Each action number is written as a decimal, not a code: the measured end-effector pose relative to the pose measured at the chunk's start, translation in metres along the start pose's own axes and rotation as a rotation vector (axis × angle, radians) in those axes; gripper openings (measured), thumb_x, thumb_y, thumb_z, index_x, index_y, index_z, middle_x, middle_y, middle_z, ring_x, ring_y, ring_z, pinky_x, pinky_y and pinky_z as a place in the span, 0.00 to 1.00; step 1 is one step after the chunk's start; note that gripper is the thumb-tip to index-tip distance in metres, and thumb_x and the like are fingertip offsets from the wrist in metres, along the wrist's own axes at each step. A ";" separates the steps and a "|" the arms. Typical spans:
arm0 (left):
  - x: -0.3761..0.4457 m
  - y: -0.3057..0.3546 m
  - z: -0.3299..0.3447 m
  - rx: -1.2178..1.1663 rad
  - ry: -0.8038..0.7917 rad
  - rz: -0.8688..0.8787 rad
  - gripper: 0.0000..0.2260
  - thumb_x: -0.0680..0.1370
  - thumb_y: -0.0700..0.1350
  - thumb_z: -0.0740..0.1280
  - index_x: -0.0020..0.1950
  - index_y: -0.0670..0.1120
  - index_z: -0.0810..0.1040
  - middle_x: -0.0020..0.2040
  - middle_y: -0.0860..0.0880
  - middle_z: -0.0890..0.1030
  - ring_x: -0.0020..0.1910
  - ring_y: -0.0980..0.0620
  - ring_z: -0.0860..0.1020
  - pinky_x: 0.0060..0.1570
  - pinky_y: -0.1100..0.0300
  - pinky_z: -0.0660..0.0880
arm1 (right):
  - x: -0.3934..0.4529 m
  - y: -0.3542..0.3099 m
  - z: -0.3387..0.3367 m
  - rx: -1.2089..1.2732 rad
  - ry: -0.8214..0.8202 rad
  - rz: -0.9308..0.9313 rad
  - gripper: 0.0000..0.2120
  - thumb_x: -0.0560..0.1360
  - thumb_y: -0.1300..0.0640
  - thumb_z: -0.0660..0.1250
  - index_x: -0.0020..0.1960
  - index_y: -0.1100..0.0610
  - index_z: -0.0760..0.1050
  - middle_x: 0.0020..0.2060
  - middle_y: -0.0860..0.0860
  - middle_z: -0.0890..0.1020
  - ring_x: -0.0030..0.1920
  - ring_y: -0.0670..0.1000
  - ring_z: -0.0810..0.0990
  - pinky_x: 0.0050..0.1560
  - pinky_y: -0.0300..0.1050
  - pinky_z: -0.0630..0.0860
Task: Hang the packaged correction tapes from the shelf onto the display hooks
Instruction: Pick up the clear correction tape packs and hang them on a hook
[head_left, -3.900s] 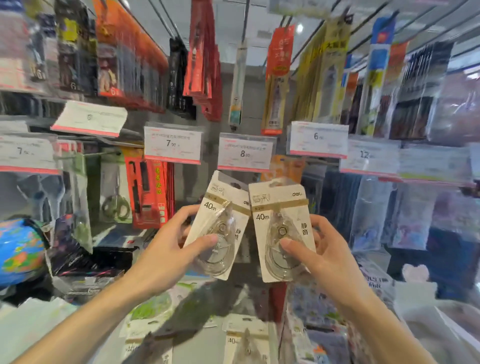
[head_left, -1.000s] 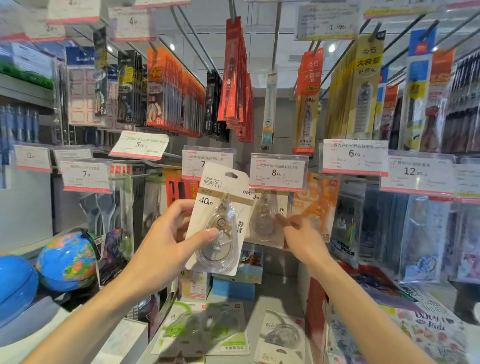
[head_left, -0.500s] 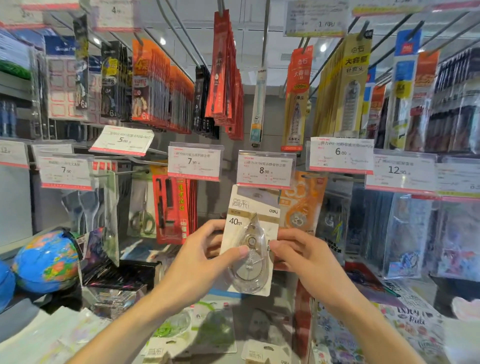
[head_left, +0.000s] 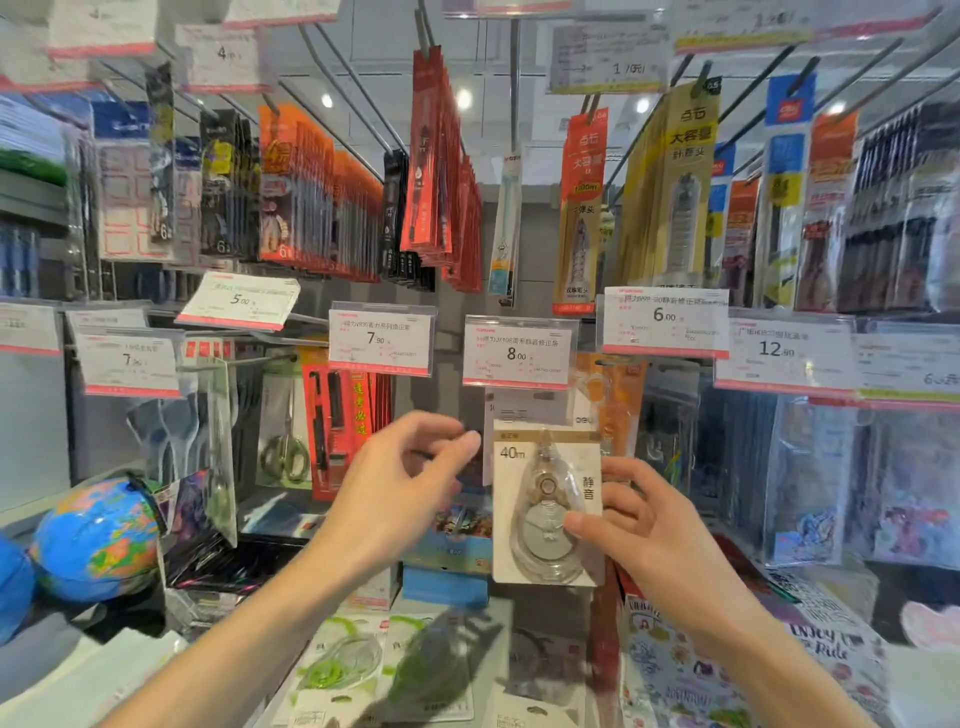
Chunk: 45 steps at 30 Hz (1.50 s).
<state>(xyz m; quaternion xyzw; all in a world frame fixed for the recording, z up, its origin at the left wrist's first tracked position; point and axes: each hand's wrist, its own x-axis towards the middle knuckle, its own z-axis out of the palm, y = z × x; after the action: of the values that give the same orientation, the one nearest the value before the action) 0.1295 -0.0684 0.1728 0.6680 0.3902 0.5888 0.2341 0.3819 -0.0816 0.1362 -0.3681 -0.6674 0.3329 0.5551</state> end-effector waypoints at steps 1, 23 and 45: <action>0.005 0.006 -0.002 0.006 0.001 0.014 0.08 0.78 0.55 0.70 0.55 0.55 0.81 0.44 0.52 0.88 0.36 0.56 0.85 0.38 0.57 0.82 | 0.000 0.000 -0.005 -0.004 0.010 -0.006 0.27 0.69 0.48 0.78 0.65 0.46 0.73 0.55 0.49 0.88 0.55 0.53 0.88 0.56 0.51 0.84; 0.039 0.070 -0.016 -0.142 0.051 0.128 0.14 0.81 0.58 0.67 0.50 0.47 0.82 0.36 0.50 0.87 0.28 0.52 0.83 0.21 0.63 0.73 | 0.022 -0.015 0.008 -0.124 0.012 -0.065 0.22 0.76 0.53 0.76 0.66 0.45 0.72 0.56 0.46 0.87 0.56 0.50 0.87 0.58 0.50 0.84; 0.016 -0.016 -0.003 0.030 -0.022 0.100 0.01 0.79 0.53 0.69 0.48 0.60 0.81 0.46 0.58 0.85 0.44 0.59 0.83 0.36 0.61 0.81 | 0.049 0.005 0.031 -0.319 0.144 -0.055 0.35 0.80 0.51 0.71 0.80 0.37 0.58 0.73 0.42 0.75 0.63 0.32 0.79 0.60 0.33 0.78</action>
<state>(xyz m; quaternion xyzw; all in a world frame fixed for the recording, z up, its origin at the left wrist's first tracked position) 0.1226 -0.0473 0.1706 0.6966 0.3625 0.5864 0.1987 0.3461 -0.0383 0.1507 -0.4560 -0.6802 0.1802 0.5449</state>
